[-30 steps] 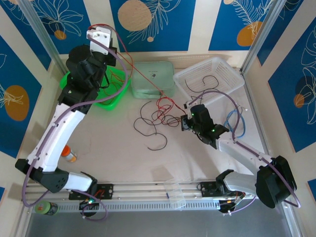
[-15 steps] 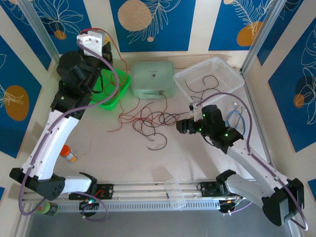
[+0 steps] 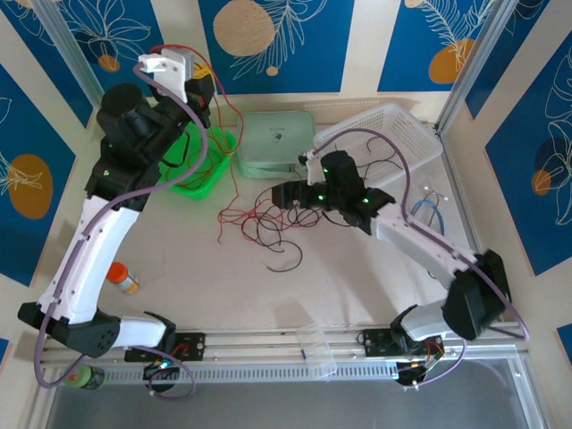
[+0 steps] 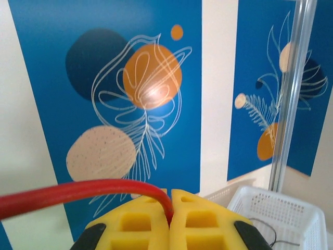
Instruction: Untangle the cables
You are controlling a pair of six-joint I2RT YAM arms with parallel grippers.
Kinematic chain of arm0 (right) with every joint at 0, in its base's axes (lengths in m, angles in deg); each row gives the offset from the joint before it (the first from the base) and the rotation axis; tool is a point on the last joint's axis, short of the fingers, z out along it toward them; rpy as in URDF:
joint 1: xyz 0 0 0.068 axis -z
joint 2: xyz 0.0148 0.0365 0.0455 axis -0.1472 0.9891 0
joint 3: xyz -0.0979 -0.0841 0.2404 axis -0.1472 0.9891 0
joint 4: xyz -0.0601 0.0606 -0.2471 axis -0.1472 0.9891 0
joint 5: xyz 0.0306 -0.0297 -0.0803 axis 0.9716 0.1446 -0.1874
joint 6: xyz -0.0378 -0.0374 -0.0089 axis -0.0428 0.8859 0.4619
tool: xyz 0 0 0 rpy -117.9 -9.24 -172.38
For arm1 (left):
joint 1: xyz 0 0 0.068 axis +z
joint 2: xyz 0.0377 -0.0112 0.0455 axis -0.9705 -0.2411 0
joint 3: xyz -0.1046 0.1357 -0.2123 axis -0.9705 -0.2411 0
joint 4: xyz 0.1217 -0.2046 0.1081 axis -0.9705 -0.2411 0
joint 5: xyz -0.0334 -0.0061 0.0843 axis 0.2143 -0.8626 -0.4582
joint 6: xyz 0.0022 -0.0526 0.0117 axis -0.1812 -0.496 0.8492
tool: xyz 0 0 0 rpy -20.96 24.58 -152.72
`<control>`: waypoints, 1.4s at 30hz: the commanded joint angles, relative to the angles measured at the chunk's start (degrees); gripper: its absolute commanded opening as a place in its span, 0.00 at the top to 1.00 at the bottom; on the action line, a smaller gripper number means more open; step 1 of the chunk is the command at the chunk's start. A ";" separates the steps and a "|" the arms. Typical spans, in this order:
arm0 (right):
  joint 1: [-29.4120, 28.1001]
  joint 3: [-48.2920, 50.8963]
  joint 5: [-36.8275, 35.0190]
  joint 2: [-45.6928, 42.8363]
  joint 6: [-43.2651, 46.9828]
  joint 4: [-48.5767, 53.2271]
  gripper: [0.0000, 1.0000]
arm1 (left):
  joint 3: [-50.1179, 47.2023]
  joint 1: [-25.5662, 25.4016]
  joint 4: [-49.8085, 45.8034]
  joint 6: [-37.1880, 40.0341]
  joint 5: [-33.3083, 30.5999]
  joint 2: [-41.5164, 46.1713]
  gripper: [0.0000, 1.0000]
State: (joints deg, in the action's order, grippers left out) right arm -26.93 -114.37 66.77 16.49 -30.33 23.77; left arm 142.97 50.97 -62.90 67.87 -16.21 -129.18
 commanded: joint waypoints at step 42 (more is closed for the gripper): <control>-5.77 0.80 1.71 32.09 -53.37 -10.33 1.00 | 1.69 -0.32 16.51 18.47 -16.28 6.17 1.00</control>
State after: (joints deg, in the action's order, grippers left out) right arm -33.99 -117.29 69.20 51.05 -87.77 8.69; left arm 142.71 50.86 -50.71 78.86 -25.65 -123.75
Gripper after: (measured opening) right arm 0.077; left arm 0.051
